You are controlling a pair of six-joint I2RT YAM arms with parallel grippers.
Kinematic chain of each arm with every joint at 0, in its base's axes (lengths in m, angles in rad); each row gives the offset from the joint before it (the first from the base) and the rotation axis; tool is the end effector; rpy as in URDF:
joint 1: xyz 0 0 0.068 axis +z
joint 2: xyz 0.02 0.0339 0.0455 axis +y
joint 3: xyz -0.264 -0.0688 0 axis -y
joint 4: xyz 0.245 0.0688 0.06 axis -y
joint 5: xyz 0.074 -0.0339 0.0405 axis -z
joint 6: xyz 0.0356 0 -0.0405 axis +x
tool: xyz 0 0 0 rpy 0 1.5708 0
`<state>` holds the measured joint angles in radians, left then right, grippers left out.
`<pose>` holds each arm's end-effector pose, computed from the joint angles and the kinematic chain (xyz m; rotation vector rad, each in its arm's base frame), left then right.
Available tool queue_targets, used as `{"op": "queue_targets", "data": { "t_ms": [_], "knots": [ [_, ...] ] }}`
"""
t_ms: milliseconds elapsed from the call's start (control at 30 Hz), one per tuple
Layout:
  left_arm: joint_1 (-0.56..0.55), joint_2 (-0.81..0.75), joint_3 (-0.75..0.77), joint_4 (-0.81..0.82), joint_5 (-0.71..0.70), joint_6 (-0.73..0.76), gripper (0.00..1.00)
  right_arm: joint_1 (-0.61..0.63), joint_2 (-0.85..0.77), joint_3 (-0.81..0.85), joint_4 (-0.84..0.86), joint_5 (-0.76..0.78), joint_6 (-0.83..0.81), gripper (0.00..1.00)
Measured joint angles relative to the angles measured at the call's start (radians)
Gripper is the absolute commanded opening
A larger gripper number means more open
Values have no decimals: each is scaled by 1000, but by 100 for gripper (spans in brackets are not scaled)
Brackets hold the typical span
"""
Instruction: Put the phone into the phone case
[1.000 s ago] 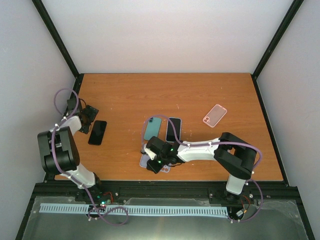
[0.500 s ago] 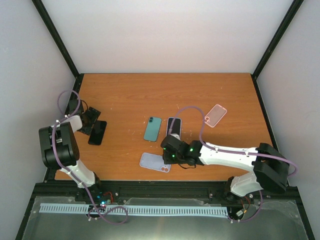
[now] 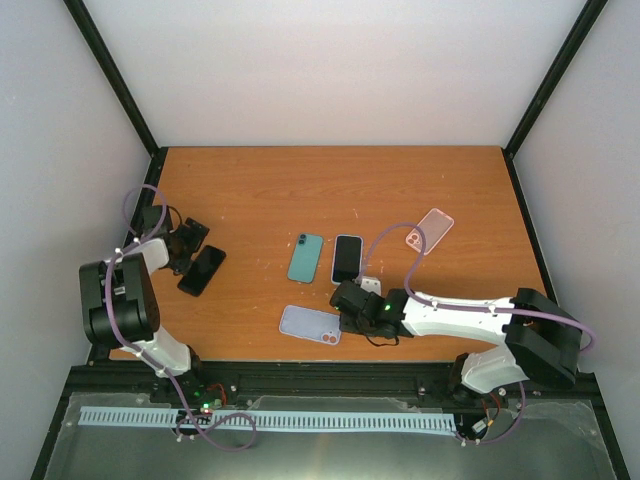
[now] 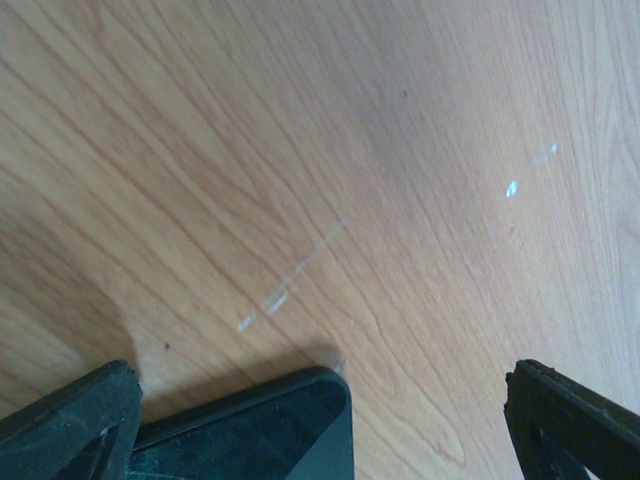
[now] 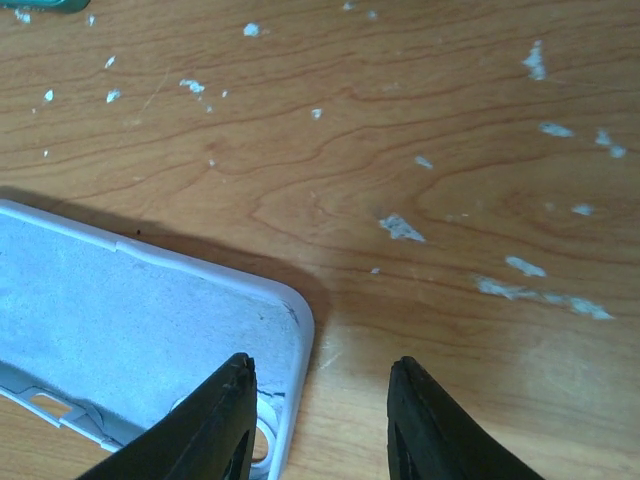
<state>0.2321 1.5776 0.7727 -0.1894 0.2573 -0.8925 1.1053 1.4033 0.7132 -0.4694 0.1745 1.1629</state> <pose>0.2882 0.0588 0.1516 -1.3119 2.2704 -0.5726 0.1163 0.2177 0.1641 0.1308 2.7784 0.4228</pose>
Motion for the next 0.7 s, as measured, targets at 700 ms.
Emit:
{"op": "queue_targets", "data": {
  "t_ms": [700],
  "knots": [
    [-39,-95,0,-178,-230,-12,99,-52,169,35,170,-142,-100,7]
  ]
}}
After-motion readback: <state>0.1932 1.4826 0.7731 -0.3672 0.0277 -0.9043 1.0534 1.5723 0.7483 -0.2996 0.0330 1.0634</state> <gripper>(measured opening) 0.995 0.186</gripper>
